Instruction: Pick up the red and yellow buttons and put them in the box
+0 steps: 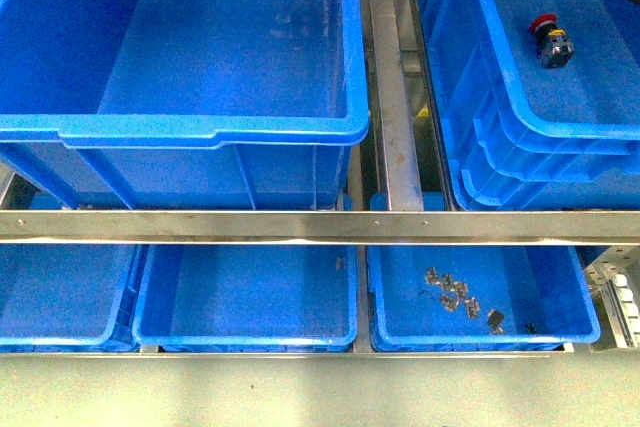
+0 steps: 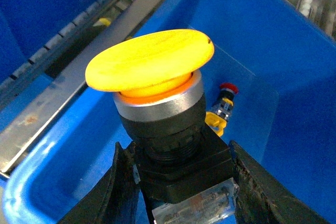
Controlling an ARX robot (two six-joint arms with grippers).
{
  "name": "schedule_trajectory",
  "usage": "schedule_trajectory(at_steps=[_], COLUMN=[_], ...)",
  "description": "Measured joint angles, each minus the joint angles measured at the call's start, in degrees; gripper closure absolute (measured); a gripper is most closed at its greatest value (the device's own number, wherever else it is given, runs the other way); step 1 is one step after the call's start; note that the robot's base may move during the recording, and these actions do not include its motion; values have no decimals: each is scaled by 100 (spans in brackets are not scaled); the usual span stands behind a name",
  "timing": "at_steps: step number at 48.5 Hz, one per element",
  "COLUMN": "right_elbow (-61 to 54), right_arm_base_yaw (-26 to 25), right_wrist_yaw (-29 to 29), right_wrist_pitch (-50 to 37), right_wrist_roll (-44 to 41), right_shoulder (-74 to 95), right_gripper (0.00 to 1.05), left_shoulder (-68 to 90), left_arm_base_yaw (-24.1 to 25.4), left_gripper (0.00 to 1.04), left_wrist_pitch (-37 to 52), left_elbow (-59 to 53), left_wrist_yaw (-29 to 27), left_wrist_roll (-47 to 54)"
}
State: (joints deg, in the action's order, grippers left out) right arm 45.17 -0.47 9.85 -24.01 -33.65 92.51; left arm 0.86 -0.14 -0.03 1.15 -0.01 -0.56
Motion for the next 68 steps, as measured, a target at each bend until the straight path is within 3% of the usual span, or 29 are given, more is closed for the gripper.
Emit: schedule_trajectory(at_steps=[2, 16, 28, 34, 39, 51, 61, 68], right_elbow=[160, 1886, 4924, 6738, 8362, 10601, 11407, 11698], right_arm_base_yaw=[-59, -413, -734, -828, -841, -767, -730, -730], right_wrist_yaw=[-2, -212, -988, -1491, -1523, -1729, -2000, -2076], right_wrist_pitch=[0, 424, 1860, 2868, 3773, 5058, 5541, 5698], right_wrist_roll=[9, 444, 1617, 2090, 2253, 2227, 2337, 2389], right_shoulder=[225, 1770, 4089, 5261, 6179, 7359, 7847, 8008], right_gripper=[65, 65, 65, 65, 65, 65, 65, 51], left_shoulder=[-2, -2, -2, -2, -2, -2, -2, -2], left_arm_base_yaw=[0, 0, 0, 0, 0, 0, 0, 0], left_gripper=[99, 53, 6, 8, 8, 8, 8, 8], left_wrist_pitch=[0, 0, 0, 0, 0, 0, 0, 0], left_elbow=[0, 0, 0, 0, 0, 0, 0, 0], left_wrist_yaw=[2, 2, 2, 2, 2, 2, 2, 2], left_wrist_roll=[-4, -2, 4, 11, 11, 11, 11, 11])
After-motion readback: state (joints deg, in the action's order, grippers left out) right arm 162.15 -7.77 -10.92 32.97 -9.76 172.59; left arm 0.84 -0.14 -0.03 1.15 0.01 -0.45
